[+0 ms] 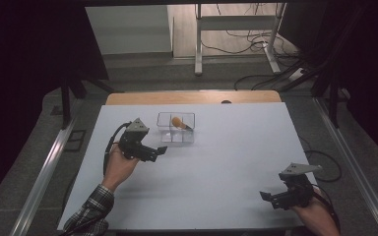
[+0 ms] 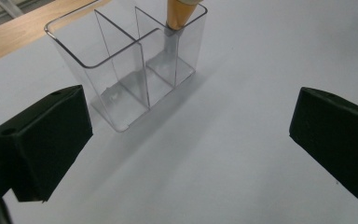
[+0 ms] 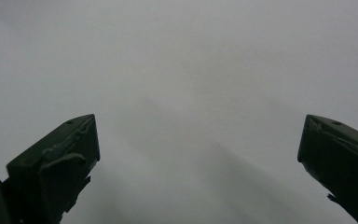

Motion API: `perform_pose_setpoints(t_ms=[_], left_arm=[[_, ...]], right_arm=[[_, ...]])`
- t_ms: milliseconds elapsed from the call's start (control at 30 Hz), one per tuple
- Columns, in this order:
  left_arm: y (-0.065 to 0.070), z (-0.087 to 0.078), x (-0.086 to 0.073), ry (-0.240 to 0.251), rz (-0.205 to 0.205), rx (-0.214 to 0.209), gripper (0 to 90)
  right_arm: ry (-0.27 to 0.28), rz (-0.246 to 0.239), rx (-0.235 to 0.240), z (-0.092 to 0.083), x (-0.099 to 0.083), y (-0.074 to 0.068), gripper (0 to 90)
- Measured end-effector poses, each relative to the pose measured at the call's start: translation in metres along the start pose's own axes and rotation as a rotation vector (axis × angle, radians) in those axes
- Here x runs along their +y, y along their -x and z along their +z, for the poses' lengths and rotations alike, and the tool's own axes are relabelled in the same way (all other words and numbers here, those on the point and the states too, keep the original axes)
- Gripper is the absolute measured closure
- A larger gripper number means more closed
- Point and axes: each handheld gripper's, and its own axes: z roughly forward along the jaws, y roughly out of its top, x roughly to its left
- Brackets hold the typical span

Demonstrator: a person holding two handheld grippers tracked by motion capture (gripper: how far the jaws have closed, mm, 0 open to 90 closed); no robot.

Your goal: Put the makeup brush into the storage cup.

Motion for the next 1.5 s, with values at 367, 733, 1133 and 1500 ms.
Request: perform_pose_setpoints(t_ms=[367,733,1133,1500], left_arm=[[0.003,-0.007,-0.009,0.028,0.009,-0.021,0.0],[0.002,-0.013,-0.02,0.043,0.021,-0.057,0.0],[0.0,-0.019,-0.03,0.039,0.016,-0.064,0.0],[-0.001,-0.031,-0.04,0.044,-0.011,-0.058,0.0]], right_arm=[[0.003,0.0,0.003,-0.001,0.0,0.0,0.0],[0.004,0.0,0.003,-0.001,0.0,0.0,0.0],[0.003,0.0,0.004,-0.001,0.0,0.0,0.0],[0.005,-0.001,0.002,-0.001,0.0,0.0,0.0]])
